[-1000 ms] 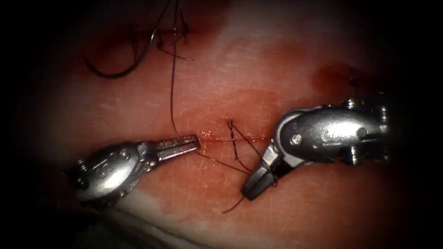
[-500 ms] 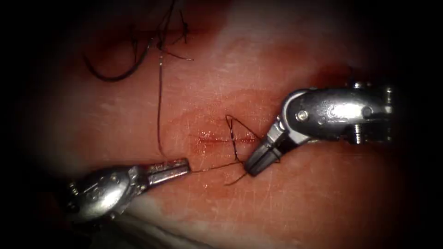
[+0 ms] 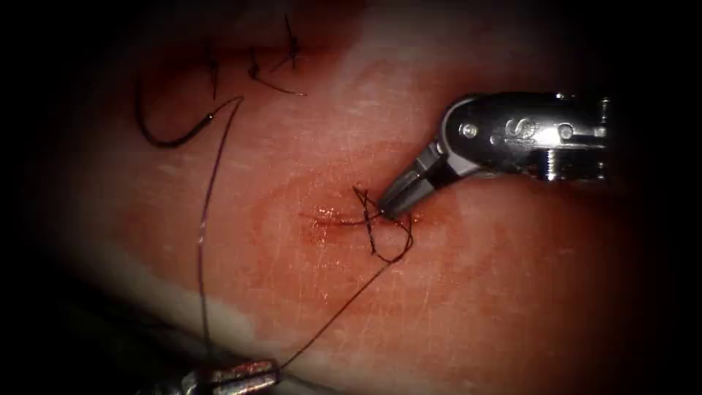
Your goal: Wound Closure
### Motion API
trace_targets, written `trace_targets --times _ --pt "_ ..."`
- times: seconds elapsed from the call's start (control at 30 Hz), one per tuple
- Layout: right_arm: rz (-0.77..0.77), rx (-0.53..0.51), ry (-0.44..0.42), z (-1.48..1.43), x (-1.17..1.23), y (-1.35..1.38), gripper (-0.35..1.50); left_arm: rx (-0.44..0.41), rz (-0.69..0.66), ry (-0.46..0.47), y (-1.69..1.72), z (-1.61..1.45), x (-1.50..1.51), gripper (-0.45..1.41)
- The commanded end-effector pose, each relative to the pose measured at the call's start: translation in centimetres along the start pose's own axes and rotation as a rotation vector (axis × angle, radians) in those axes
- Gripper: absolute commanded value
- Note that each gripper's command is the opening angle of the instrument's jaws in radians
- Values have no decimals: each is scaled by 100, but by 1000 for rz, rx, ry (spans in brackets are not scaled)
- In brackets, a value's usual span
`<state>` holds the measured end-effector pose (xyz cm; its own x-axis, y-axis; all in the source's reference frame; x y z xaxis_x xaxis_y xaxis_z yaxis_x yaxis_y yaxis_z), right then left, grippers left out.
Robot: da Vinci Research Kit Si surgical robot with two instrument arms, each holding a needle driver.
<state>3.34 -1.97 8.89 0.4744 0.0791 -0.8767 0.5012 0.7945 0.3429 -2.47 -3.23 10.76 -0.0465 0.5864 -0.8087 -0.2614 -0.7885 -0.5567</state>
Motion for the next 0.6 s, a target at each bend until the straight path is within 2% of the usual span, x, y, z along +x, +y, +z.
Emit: trace_targets --times 0.03,0.1,0.2,0.6 --pt "3 -25 -4 8 -4 10 -35 -3 -8 -1 7 6 -13 -45" --pt "10 -125 -13 7 -7 20 -35 -11 -10 -5 14 8 -17 -45" --pt "6 -187 -41 5 -11 29 -35 -19 -18 -6 22 9 -20 -45" --pt "-39 -246 -132 3 -12 36 -35 -40 -26 -12 58 -5 -22 -45"
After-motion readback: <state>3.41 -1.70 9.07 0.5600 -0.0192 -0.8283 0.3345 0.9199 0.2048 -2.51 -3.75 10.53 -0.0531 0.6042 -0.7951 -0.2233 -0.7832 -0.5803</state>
